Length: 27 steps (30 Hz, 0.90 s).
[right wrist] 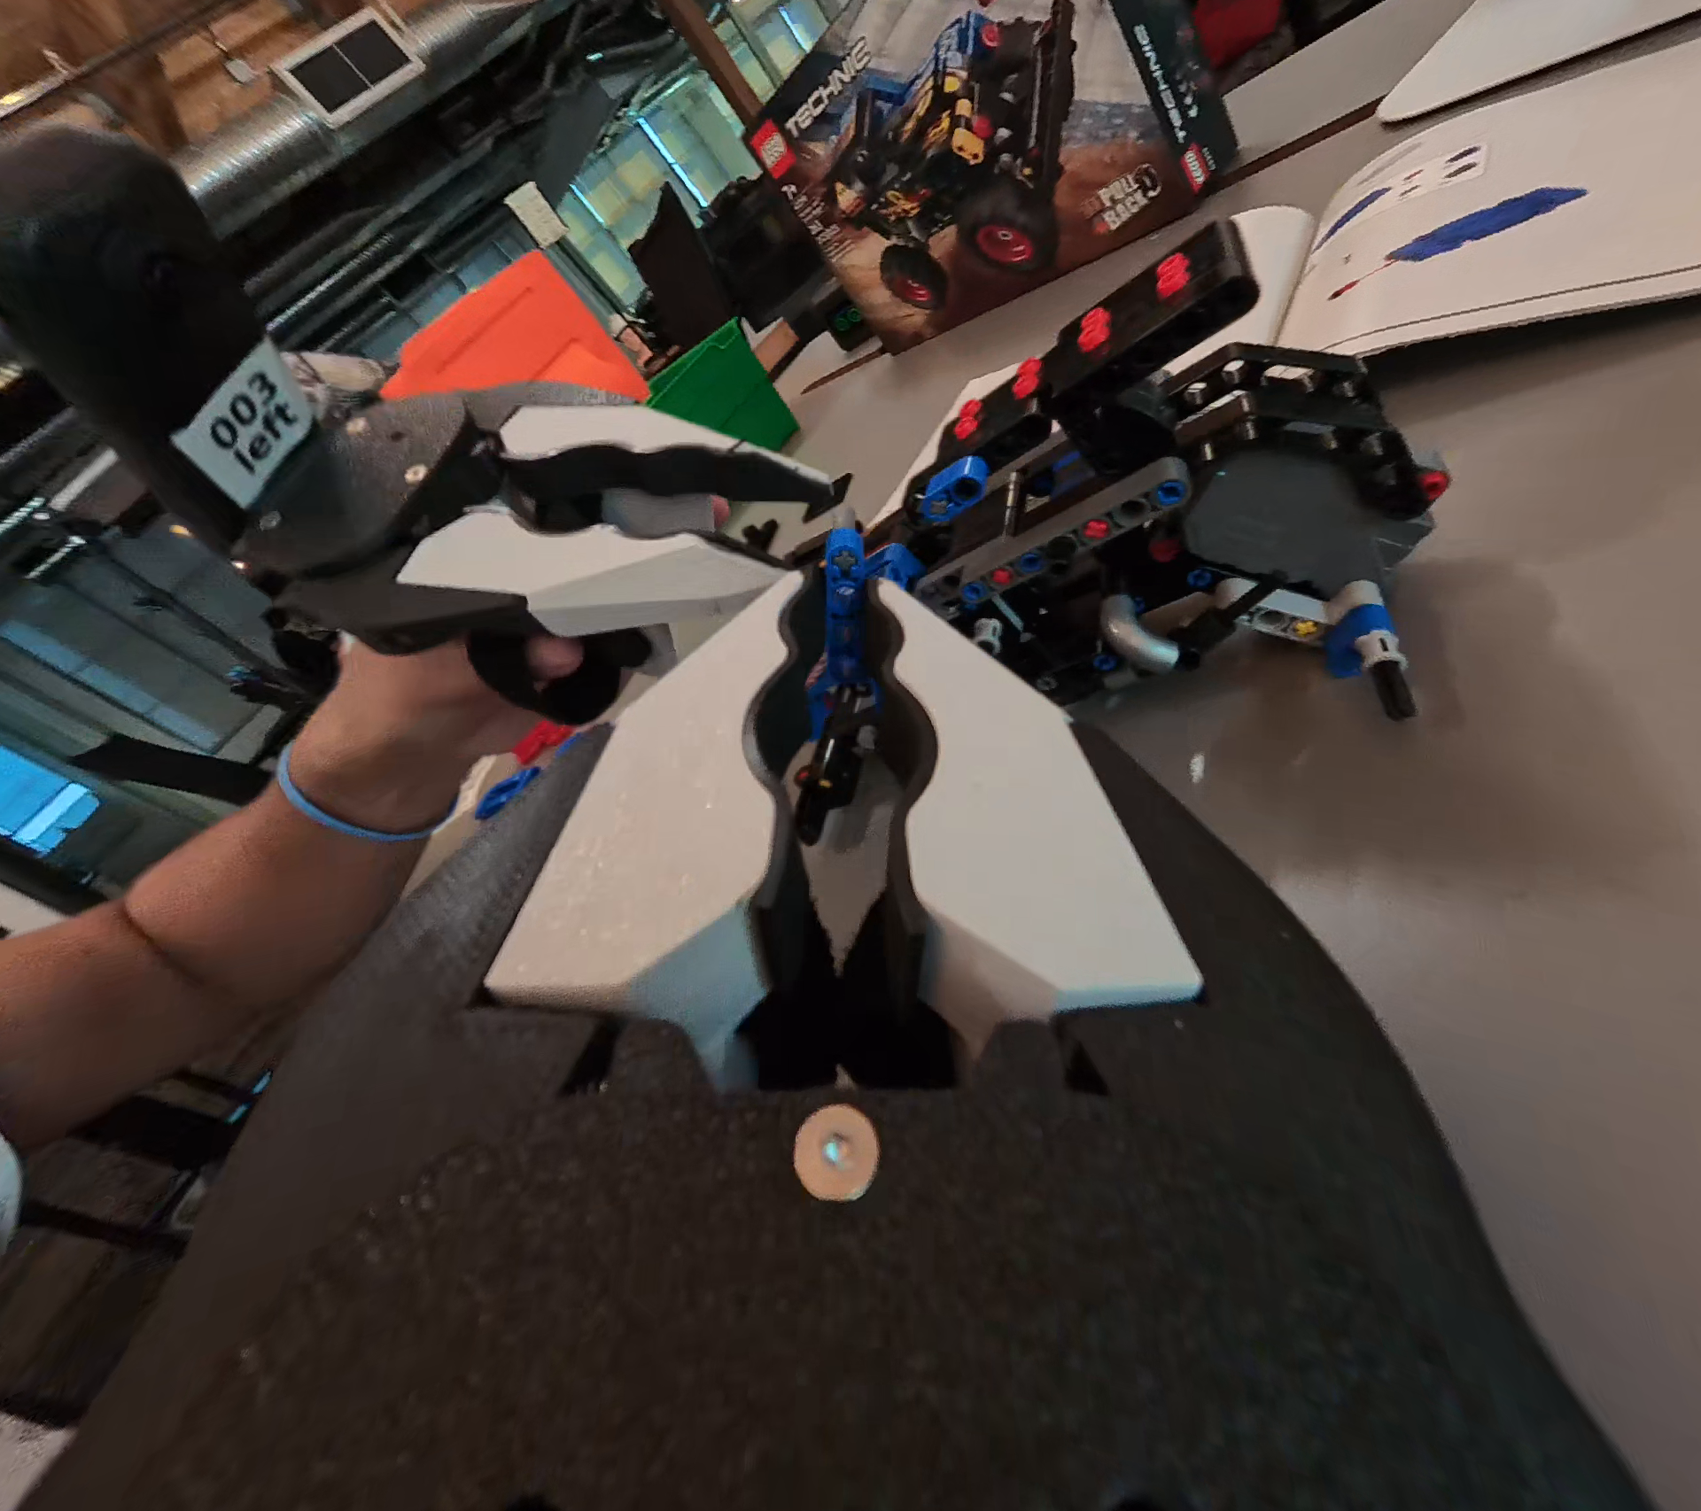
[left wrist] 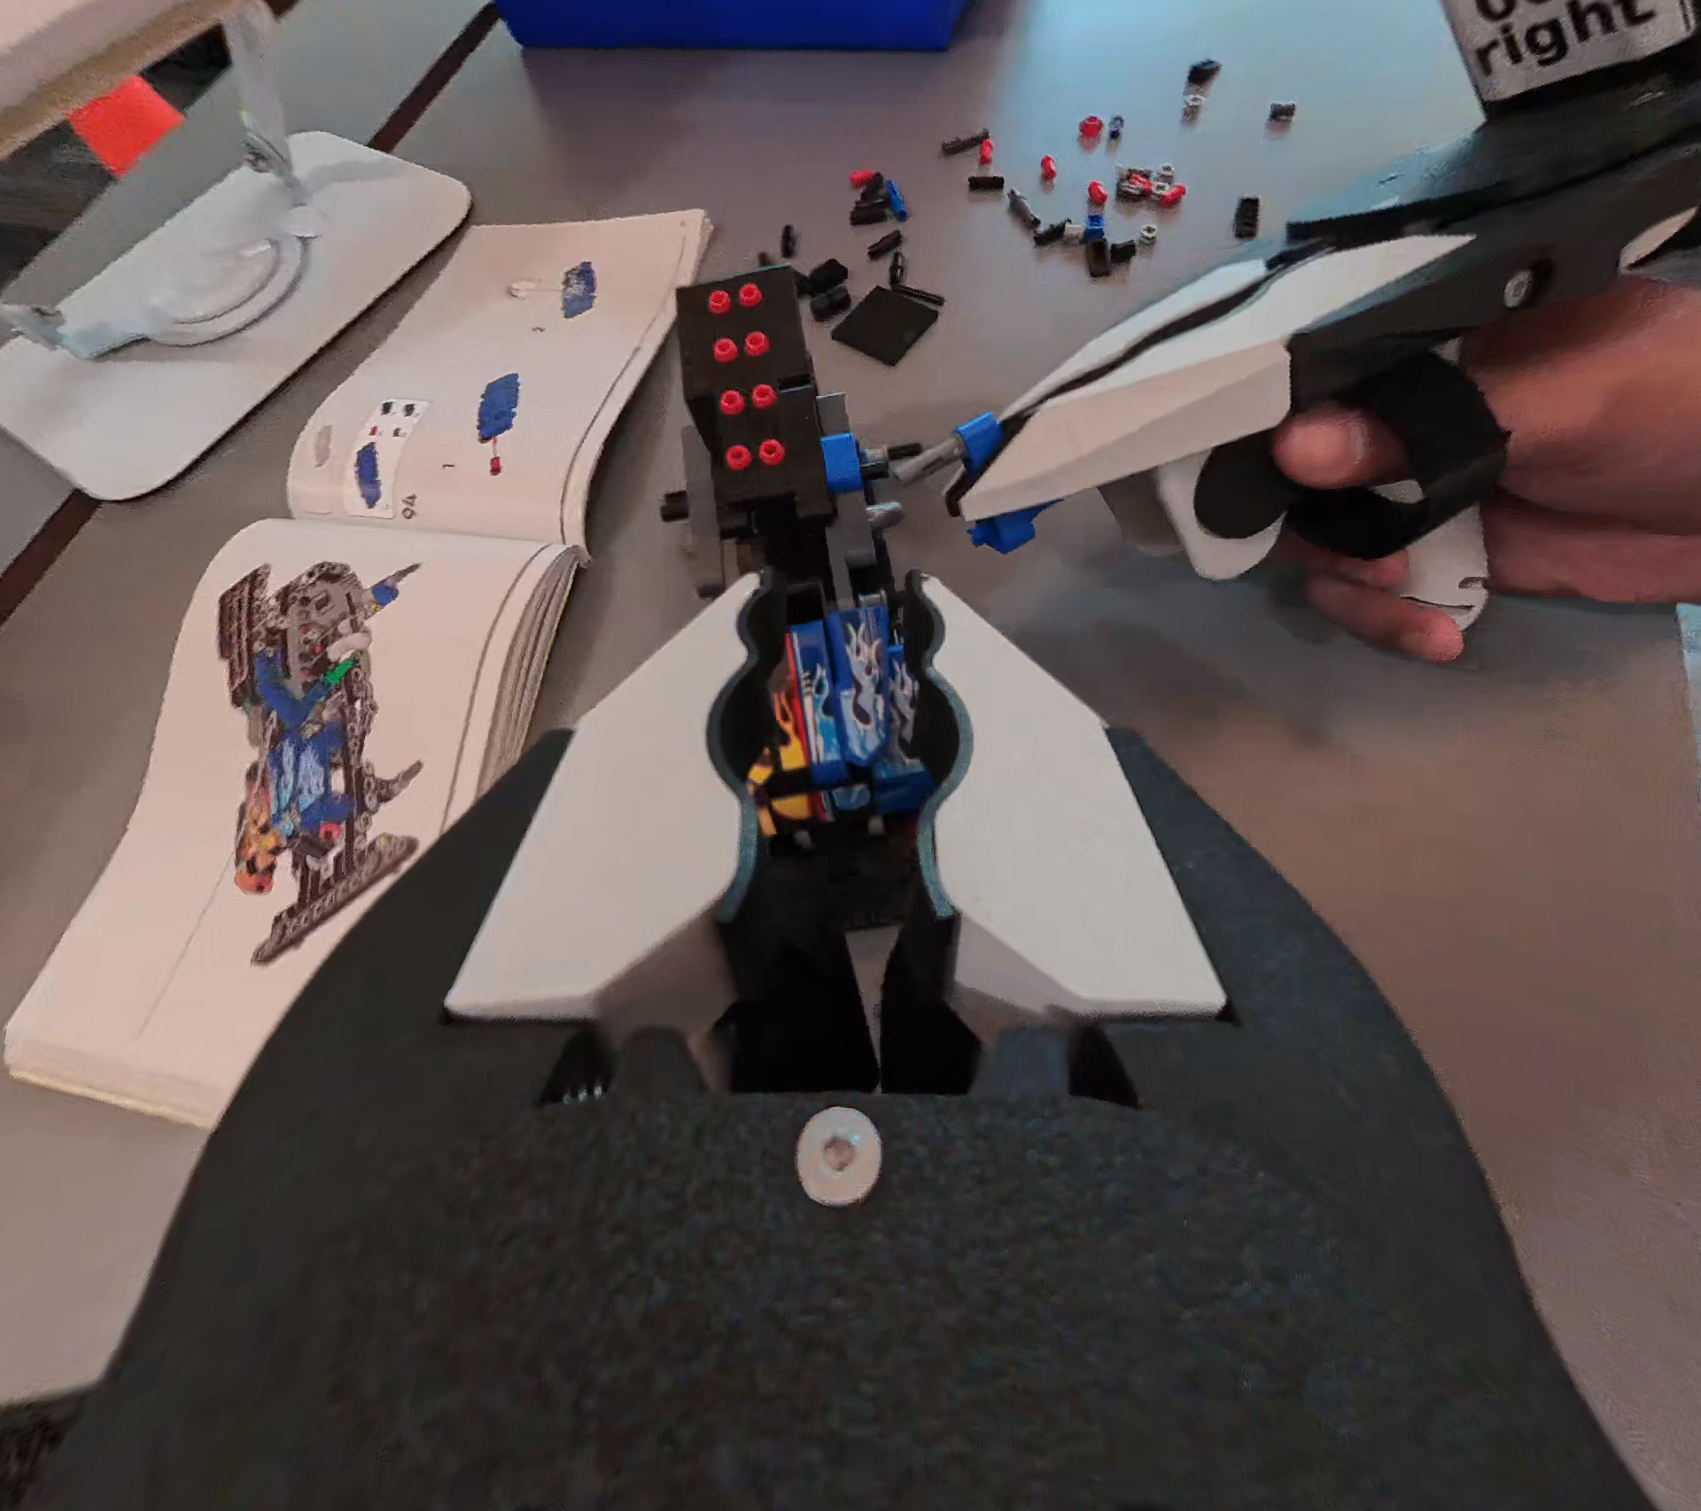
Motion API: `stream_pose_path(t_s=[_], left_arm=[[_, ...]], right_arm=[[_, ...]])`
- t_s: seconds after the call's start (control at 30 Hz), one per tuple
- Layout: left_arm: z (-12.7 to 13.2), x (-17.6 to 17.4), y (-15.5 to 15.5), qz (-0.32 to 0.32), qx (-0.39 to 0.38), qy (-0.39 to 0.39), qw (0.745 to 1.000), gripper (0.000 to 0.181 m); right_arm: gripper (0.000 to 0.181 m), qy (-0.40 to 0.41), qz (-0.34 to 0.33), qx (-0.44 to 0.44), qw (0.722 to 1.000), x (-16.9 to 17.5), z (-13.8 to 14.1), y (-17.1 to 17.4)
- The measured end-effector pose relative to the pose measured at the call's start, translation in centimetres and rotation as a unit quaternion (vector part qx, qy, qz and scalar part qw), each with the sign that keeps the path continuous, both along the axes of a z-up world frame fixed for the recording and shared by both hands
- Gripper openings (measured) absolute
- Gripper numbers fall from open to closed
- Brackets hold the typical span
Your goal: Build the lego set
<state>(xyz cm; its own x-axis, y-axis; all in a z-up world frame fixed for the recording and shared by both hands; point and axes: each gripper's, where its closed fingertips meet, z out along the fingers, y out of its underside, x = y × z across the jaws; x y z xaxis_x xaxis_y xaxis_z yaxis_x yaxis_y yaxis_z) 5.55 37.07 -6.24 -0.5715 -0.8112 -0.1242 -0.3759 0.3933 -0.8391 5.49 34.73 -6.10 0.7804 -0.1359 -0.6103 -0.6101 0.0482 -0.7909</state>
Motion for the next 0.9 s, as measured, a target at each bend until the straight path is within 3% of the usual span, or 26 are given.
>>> stream_pose_path(t_s=[0.13, 0.3, 0.53, 0.9], left_arm=[[-0.9, 1.0, -0.7, -0.073, -0.01, 0.053, 0.996, 0.022], [-0.8, 1.4, -1.2, -0.108, -0.073, 0.094, 0.987, 0.022], [-1.6, 1.2, -1.0, -0.142, -0.051, 0.071, 0.986, 0.014], [-1.4, 2.3, -0.5, -0.135, -0.049, 0.036, 0.989, 0.002]], right_arm=[[0.006, -0.01, -0.041, -0.023, 0.999, 0.9, -0.5, 0.0], [0.007, -0.014, -0.056, -0.068, 0.996, 1.2, -1.6, 0.6], [0.007, 0.002, -0.081, -0.036, 0.996, 1.2, -1.0, 0.8], [0.006, 0.032, -0.078, -0.031, 0.996, 1.3, -1.3, 1.5]])
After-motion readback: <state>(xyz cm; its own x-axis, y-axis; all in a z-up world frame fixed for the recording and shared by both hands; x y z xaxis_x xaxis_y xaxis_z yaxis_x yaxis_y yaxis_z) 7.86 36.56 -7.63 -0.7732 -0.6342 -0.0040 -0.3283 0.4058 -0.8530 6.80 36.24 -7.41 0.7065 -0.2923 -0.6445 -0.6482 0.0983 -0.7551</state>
